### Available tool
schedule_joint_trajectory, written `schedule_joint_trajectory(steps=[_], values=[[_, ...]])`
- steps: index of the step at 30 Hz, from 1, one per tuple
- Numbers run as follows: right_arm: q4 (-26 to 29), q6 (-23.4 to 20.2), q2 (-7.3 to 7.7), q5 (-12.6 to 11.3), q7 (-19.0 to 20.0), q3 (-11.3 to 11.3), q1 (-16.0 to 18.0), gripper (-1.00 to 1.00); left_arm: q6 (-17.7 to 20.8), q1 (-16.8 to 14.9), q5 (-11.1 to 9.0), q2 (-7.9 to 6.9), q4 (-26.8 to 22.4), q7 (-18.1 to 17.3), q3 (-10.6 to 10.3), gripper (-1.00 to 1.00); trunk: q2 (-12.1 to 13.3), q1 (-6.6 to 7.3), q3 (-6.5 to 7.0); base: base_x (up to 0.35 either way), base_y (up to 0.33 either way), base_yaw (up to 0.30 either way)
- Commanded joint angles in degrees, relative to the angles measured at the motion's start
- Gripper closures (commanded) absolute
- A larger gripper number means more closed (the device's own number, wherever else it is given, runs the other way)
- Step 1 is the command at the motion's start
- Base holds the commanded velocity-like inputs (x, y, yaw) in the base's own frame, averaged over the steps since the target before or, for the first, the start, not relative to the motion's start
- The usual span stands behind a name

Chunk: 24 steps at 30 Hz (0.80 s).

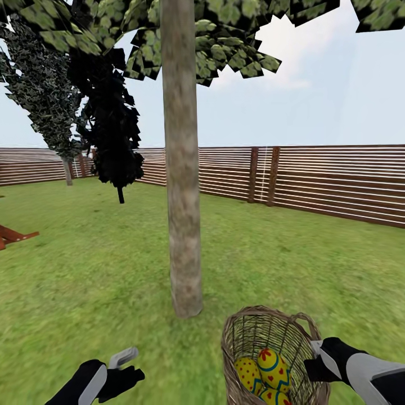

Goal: Take the three Easter eggs out of the wicker basket on the lawn in the garden, then place them on the lawn next to a single tree (choose any tree) so that all three eggs are next to the same tree and none are left in the basket.

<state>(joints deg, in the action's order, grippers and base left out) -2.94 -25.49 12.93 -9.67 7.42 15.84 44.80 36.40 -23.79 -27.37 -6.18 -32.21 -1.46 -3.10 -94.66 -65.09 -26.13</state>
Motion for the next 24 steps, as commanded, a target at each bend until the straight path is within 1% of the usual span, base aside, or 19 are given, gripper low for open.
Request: schedule_joint_trajectory(steps=[1,24], values=[[-0.05,-0.09,-0.01,-0.63,0.23,0.07,0.1,1.0,0.16,-0.03,0.04,-0.06,-0.05,-0.12,-0.24,-1.0,-0.46,-0.22,-0.25,0.0,0.0,0.0],[-0.05,-0.09,-0.01,-0.53,0.23,0.09,0.08,1.0,0.08,-0.03,0.04,-0.06,-0.05,-0.12,-0.24,-1.0,-9.68,-5.27,-4.38,0.0,0.0,0.0]])
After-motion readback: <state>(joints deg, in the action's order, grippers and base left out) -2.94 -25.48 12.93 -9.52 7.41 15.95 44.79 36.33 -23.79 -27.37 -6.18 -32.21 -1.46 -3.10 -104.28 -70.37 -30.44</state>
